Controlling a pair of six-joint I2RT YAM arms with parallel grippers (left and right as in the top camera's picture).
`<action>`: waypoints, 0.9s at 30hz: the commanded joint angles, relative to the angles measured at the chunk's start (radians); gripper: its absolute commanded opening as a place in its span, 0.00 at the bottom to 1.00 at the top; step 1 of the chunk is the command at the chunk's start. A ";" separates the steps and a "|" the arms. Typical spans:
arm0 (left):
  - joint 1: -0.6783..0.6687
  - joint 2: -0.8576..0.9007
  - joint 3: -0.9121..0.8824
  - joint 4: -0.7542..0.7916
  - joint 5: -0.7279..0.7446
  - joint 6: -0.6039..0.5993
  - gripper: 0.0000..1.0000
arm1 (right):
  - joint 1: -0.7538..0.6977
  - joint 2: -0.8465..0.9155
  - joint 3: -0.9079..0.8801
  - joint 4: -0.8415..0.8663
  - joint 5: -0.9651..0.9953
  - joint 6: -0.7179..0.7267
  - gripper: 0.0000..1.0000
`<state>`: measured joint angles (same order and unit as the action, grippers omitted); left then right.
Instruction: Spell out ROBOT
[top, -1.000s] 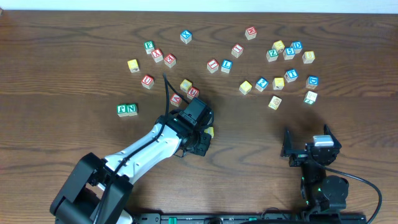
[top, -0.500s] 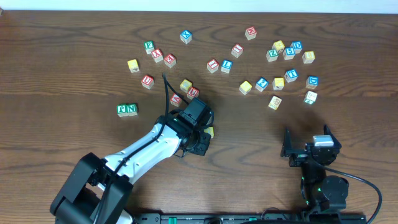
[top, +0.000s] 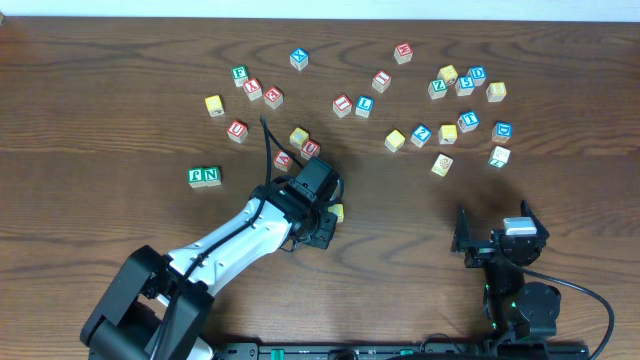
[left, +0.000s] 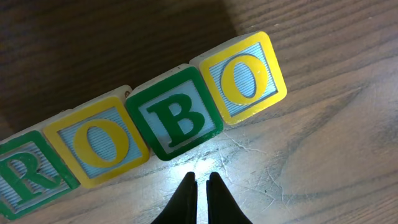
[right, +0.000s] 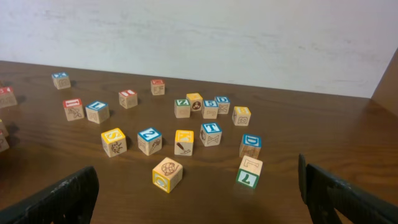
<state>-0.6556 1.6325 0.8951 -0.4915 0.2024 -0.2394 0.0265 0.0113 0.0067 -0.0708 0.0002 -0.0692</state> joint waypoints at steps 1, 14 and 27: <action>-0.001 0.014 -0.009 -0.003 -0.033 -0.009 0.07 | -0.006 -0.005 -0.001 -0.005 0.009 0.009 0.99; 0.000 0.025 -0.009 0.039 -0.039 -0.008 0.07 | -0.006 -0.005 -0.001 -0.005 0.009 0.009 0.99; -0.001 0.062 -0.008 0.050 -0.038 -0.005 0.08 | -0.006 -0.005 -0.001 -0.005 0.009 0.009 0.99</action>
<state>-0.6556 1.6863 0.8951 -0.4450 0.1772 -0.2394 0.0265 0.0113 0.0067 -0.0708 0.0002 -0.0692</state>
